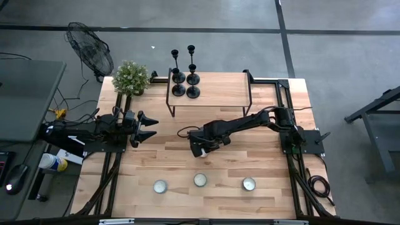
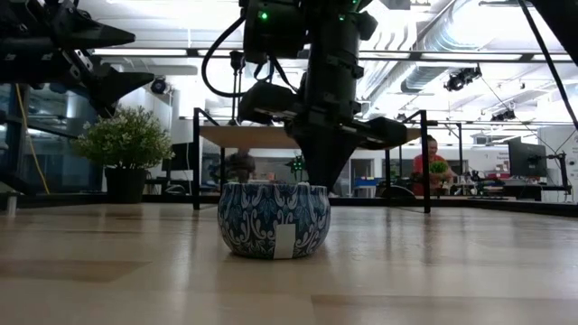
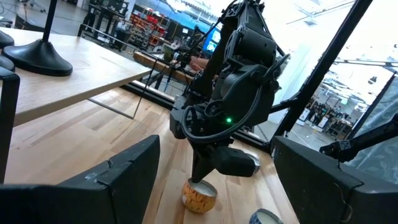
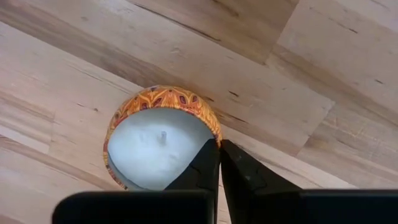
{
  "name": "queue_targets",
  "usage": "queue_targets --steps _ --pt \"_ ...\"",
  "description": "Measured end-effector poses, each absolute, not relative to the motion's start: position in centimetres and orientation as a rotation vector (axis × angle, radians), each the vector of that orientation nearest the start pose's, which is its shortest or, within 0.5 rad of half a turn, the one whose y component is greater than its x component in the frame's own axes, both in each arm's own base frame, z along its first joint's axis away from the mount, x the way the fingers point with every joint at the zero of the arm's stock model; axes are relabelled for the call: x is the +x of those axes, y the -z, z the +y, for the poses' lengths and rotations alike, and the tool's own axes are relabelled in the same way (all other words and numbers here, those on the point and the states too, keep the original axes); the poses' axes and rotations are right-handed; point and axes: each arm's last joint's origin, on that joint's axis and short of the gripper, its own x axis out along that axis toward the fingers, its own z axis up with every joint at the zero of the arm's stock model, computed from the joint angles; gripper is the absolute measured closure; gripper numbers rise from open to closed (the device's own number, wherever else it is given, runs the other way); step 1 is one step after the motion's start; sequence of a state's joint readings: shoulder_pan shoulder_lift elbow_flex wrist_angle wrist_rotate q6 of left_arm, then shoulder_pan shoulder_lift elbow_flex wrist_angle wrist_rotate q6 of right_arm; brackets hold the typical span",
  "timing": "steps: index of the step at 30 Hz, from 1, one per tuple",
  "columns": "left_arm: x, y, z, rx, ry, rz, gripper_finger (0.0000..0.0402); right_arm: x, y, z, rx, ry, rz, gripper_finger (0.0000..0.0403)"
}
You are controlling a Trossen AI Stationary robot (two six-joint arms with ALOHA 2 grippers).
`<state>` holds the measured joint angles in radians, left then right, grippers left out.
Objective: Pick & Place candle stick holders
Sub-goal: Put the orange scented candle on the shelf
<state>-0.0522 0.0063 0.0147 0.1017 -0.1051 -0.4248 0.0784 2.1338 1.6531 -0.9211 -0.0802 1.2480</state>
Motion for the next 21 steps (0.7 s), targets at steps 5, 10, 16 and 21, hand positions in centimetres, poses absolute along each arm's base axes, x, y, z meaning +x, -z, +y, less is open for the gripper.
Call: queue_targets --steps 5,10,16,21 --pt "9.6 -17.8 -0.2 -0.433 -0.029 -0.120 0.0098 41.7 -17.6 3.5 1.030 0.754 1.305 0.0401" --pt "9.6 -17.8 -0.2 -0.433 -0.029 -0.120 0.0098 41.6 -19.8 3.5 1.022 0.733 1.309 0.0402" --pt "9.7 -17.8 -0.2 -0.433 -0.029 -0.119 0.0098 41.1 -23.7 2.7 0.967 0.731 1.368 0.0402" --pt "9.6 -17.8 -0.2 -0.433 -0.029 -0.119 0.0098 40.7 -27.6 1.6 0.906 0.699 1.389 0.0403"
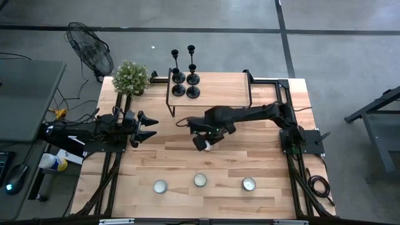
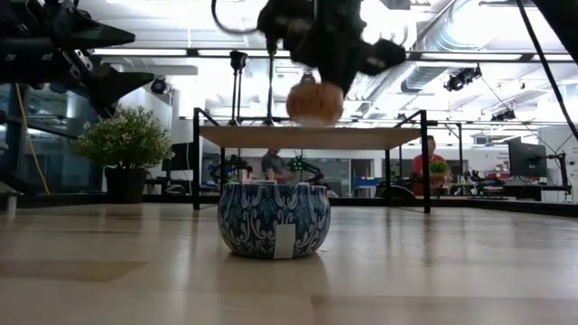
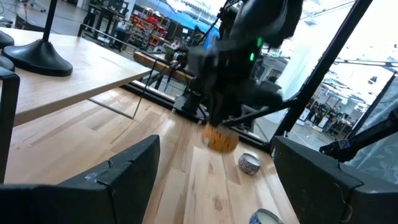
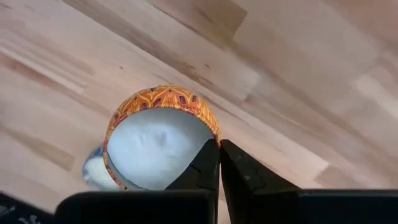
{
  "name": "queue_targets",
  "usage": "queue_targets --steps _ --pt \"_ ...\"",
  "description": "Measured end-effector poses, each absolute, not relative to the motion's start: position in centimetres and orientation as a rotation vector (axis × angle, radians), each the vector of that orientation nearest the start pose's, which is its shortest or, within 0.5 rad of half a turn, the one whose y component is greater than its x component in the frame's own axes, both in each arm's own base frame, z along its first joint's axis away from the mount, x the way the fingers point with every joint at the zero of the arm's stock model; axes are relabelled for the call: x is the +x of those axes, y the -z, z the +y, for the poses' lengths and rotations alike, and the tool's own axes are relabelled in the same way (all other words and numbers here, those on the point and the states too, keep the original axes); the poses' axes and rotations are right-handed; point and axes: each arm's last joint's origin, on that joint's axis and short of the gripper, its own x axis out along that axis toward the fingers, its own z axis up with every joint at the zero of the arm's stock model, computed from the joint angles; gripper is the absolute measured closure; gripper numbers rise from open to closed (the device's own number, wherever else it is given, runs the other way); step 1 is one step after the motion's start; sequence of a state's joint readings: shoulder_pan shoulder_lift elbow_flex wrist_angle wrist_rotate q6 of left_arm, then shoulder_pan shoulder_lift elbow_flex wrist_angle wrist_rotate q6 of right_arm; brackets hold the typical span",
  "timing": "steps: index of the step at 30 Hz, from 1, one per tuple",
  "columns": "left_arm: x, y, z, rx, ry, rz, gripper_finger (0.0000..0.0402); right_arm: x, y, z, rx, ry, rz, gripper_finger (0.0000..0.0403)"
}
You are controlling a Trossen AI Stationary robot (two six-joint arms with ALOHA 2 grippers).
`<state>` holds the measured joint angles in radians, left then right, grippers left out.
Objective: Pick & Place candle stick holders
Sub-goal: Put the orange scented candle on the shelf
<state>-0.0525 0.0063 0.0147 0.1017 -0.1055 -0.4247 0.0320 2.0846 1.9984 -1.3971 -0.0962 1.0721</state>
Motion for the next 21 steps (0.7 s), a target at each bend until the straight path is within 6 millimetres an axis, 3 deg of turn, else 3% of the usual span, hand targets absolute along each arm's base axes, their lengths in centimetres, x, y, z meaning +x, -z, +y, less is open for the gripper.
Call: queue_targets --steps 5,9,21 --pt "9.7 -17.8 -0.2 -0.433 -0.029 -0.119 0.0098 39.6 -31.8 -0.4 0.821 0.716 1.371 0.0403" --pt "9.7 -17.8 -0.2 -0.433 -0.029 -0.119 0.0098 39.2 -34.0 -2.9 0.806 0.677 1.282 0.0403" --pt "9.7 -17.8 -0.2 -0.433 -0.030 -0.118 0.0098 37.1 -35.9 -7.7 0.673 0.572 1.266 0.0403"
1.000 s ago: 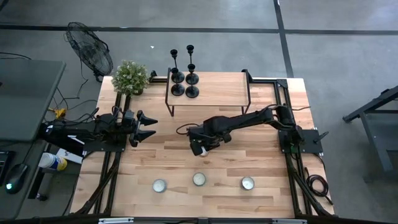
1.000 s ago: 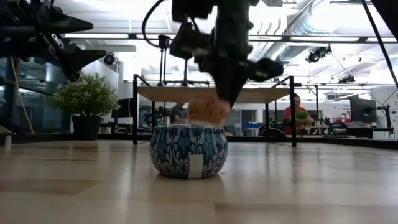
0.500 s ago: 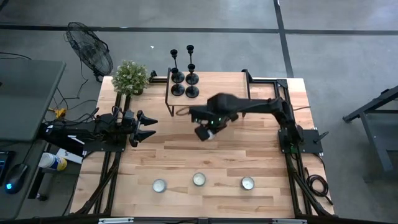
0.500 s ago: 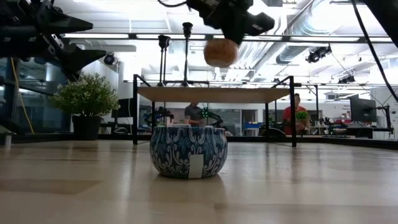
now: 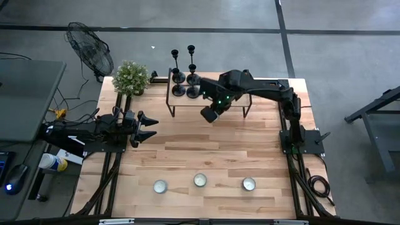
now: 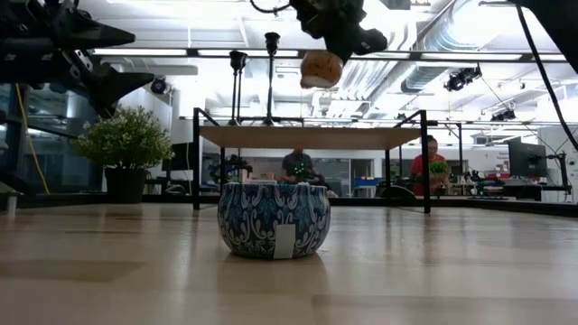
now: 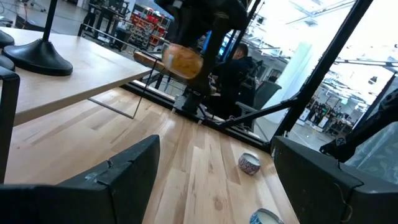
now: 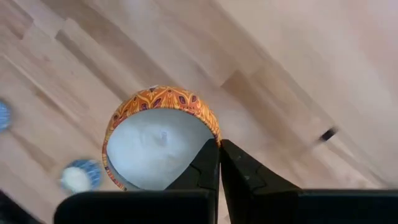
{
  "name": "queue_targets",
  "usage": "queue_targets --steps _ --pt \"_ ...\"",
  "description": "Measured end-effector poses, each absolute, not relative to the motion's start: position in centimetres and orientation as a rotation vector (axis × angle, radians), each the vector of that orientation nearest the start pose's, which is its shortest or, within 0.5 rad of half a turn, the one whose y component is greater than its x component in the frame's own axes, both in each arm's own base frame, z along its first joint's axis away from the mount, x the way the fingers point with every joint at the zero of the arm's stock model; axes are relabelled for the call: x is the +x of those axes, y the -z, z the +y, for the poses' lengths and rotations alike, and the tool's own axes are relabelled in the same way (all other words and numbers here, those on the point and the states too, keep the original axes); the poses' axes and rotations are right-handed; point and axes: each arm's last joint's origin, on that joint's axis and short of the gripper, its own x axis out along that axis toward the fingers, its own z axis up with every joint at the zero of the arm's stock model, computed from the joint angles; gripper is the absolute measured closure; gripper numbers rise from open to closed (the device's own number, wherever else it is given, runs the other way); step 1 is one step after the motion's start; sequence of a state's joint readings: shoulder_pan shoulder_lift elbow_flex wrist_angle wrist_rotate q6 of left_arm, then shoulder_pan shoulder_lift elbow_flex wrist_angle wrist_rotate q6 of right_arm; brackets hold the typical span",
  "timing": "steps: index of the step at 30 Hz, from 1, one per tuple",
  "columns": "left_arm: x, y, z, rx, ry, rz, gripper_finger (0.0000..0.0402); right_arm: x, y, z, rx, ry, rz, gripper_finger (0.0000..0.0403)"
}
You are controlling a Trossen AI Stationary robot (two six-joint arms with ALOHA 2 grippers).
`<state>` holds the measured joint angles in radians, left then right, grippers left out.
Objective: Pick & Place candle stick holders
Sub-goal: Put the orange scented candle on the shelf
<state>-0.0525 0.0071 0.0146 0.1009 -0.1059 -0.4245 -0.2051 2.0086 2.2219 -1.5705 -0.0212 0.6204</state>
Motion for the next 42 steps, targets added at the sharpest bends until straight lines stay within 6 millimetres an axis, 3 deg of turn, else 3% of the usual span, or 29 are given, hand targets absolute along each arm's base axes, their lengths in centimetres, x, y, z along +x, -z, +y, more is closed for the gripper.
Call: queue_targets --steps 16,31,36,42 --pt "9.7 -17.8 -0.2 -0.433 -0.031 -0.119 0.0098 34.7 -36.4 -14.2 0.488 0.530 1.276 0.0403" --pt "9.7 -17.8 -0.2 -0.433 -0.032 -0.119 0.0098 32.5 -36.6 -18.4 -0.236 0.112 1.427 0.0403" --pt "9.7 -17.8 -0.2 -0.433 -0.032 -0.119 0.0098 32.7 -35.9 -20.2 -0.465 -0.052 1.436 0.0403" --pt "9.7 -17.8 -0.2 -0.433 -0.032 -0.119 0.0098 32.8 -34.6 -22.4 -0.553 -0.083 1.474 0.0403"
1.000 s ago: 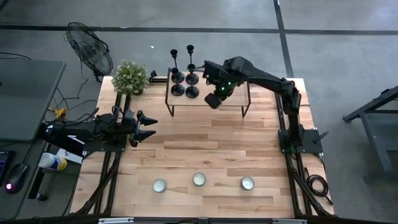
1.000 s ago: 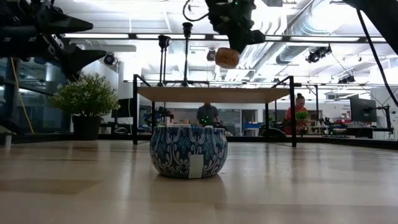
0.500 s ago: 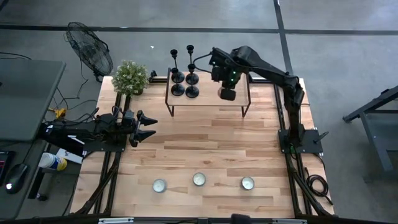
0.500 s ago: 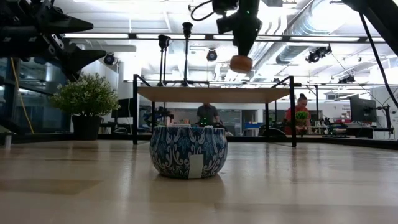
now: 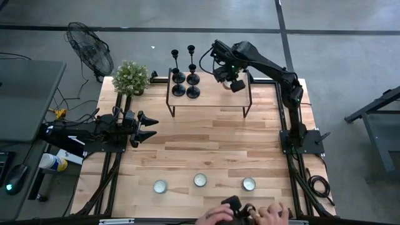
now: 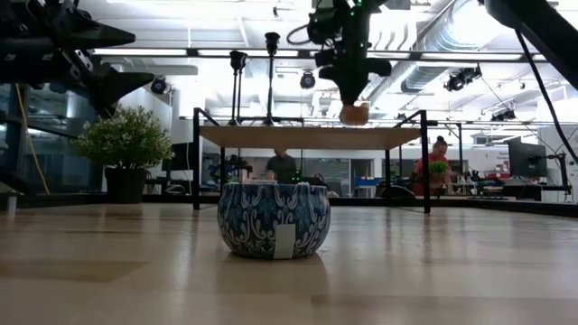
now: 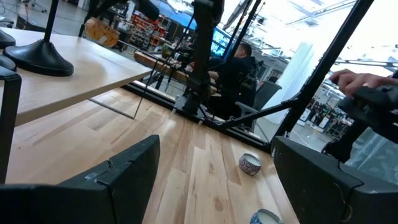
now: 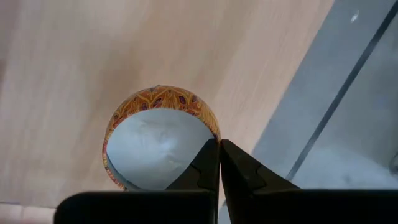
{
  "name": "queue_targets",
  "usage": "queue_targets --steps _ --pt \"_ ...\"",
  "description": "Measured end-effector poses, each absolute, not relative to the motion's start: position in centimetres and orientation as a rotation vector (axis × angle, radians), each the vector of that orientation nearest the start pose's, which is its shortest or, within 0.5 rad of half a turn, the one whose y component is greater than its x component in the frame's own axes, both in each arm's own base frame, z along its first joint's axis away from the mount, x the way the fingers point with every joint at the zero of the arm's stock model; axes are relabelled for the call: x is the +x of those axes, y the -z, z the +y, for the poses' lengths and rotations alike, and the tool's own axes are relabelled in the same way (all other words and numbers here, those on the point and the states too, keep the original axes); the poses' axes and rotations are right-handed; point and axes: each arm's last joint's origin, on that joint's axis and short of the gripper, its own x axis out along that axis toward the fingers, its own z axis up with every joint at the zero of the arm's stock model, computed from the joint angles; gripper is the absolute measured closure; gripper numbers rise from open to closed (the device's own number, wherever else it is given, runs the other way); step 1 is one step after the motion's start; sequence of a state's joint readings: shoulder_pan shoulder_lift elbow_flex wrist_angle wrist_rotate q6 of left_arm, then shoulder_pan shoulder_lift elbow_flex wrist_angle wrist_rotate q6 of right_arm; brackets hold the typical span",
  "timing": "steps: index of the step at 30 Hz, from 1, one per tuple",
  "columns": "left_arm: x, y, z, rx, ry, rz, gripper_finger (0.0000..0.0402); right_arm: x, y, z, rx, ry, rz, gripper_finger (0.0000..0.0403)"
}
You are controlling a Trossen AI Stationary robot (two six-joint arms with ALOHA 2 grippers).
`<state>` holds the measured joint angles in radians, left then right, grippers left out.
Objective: Pick & Place candle stick holders
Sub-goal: Put the orange scented candle on the shelf
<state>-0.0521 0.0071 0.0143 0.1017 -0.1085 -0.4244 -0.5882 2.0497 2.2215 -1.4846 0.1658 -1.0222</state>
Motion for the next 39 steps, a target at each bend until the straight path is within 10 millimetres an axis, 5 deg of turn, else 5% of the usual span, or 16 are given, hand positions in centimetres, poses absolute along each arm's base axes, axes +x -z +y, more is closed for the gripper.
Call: queue_targets --steps 21,39 --pt "9.7 -17.8 -0.2 -0.433 -0.032 -0.119 0.0098 29.2 -34.0 -27.1 -0.524 -0.114 1.524 0.0403" --pt "9.7 -17.8 -0.2 -0.433 -0.032 -0.119 0.0098 29.0 -31.2 -28.3 -0.464 -0.113 1.561 0.0403"
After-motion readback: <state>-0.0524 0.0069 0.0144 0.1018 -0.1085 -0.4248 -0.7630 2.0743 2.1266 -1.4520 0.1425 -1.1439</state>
